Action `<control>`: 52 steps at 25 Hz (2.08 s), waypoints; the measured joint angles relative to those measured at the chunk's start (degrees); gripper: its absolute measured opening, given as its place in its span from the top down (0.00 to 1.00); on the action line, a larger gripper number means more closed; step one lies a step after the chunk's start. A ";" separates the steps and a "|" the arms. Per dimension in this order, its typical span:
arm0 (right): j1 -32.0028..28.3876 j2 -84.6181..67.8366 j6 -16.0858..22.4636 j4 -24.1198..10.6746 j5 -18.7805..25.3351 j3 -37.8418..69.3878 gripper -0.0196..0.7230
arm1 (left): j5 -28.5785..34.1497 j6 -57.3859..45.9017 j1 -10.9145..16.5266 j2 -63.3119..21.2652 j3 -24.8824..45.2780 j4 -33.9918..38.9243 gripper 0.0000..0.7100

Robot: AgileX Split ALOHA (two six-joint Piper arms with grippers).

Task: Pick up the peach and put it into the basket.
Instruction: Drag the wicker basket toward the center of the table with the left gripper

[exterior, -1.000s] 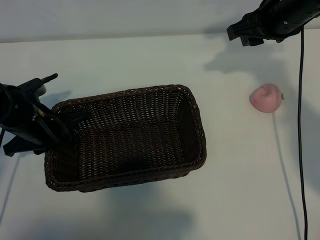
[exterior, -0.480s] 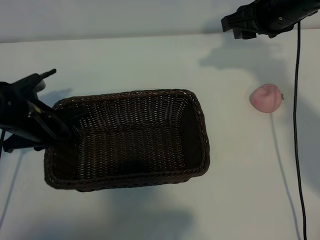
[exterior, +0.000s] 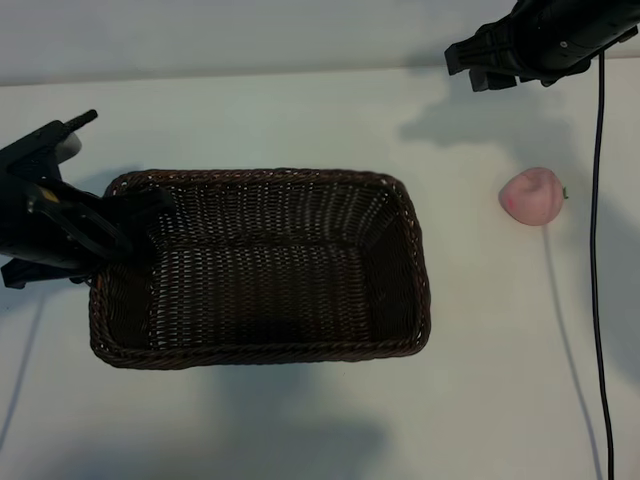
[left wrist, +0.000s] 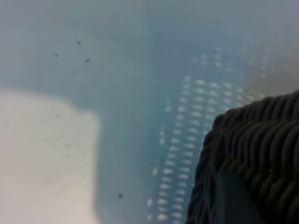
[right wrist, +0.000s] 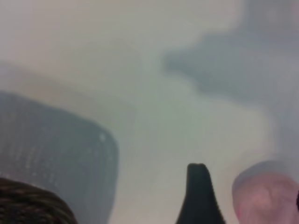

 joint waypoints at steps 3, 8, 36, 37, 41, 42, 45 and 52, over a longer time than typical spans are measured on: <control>0.00 0.00 0.00 0.01 0.34 0.00 0.32 | 0.05 6.23 1.22 -1.09 0.00 -6.82 0.68; 0.00 0.00 0.00 0.01 1.81 0.00 0.32 | 0.41 14.63 3.56 -2.28 0.00 -15.66 0.68; 0.00 0.00 4.74 -5.00 11.61 0.00 0.32 | 5.26 22.10 4.26 19.41 -22.69 -17.67 0.68; 0.00 0.00 4.80 -5.00 11.61 0.00 0.32 | 5.40 22.25 3.96 20.16 -23.46 -17.74 0.68; 0.00 0.00 5.40 -5.00 11.61 0.00 0.32 | 5.64 22.55 2.34 23.43 -26.08 -18.17 0.68; 0.00 0.00 5.53 -5.00 11.61 0.00 0.32 | 5.64 22.55 2.06 24.25 -26.63 -18.23 0.68; 0.00 0.00 5.75 -5.05 11.56 0.00 0.32 | 5.24 22.32 1.46 26.59 -27.27 -18.35 0.68; 0.00 0.00 5.86 -5.12 11.51 0.00 0.32 | 3.16 22.07 1.33 27.58 -27.27 -18.35 0.68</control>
